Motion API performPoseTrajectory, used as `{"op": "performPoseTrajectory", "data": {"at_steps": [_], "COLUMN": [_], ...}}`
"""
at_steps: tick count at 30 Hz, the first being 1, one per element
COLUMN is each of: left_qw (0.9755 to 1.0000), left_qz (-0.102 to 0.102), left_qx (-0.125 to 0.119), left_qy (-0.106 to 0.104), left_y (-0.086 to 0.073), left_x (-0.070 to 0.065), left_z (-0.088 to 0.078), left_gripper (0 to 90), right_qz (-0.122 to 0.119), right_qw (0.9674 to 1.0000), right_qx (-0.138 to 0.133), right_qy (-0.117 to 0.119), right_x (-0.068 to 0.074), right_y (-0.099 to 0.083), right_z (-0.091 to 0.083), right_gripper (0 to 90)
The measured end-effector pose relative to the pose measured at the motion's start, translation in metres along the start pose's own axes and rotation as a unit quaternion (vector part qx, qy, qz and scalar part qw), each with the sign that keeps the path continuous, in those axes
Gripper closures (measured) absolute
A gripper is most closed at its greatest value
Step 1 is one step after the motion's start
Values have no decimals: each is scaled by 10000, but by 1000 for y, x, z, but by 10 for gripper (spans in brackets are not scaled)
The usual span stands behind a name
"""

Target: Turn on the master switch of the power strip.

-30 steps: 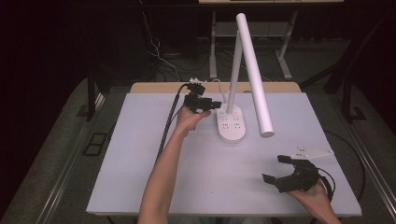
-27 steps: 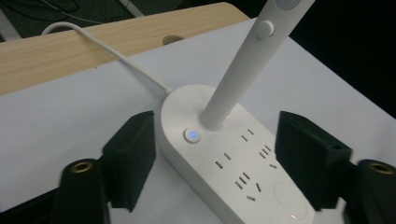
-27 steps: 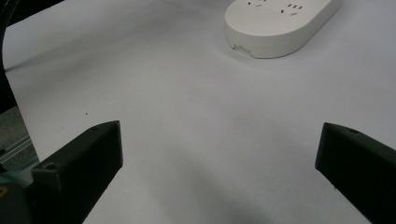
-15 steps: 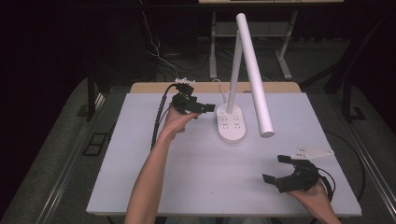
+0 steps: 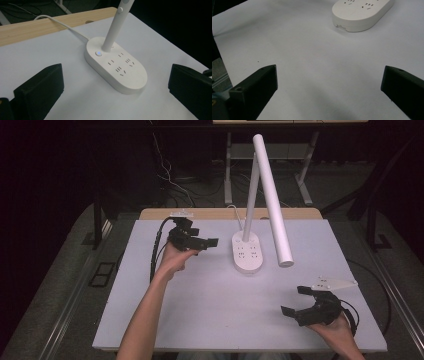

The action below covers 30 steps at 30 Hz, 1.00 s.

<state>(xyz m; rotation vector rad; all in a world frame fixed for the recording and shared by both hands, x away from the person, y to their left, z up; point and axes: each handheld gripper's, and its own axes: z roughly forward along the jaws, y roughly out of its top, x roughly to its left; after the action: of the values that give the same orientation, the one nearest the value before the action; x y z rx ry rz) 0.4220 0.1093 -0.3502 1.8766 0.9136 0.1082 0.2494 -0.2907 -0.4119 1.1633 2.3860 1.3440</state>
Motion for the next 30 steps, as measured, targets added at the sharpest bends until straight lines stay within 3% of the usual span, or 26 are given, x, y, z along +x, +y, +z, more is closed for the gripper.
{"op": "performPoseTrajectory", "data": {"at_steps": [18, 30], "left_qw": [9997, 9994], "left_qz": [150, 180], "left_qx": [-185, -293], "left_qy": [26, -9], "left_y": [-34, -64], "left_x": [-19, -32], "left_z": [-47, -65], "left_gripper": [0, 0], "right_qz": [31, 29], "right_qw": [10000, 9999], "right_qx": [-20, -77], "right_qy": [13, 57], "right_x": [1, 5], "right_y": [1, 2], "right_z": [0, 0], "right_gripper": [3, 3]}}
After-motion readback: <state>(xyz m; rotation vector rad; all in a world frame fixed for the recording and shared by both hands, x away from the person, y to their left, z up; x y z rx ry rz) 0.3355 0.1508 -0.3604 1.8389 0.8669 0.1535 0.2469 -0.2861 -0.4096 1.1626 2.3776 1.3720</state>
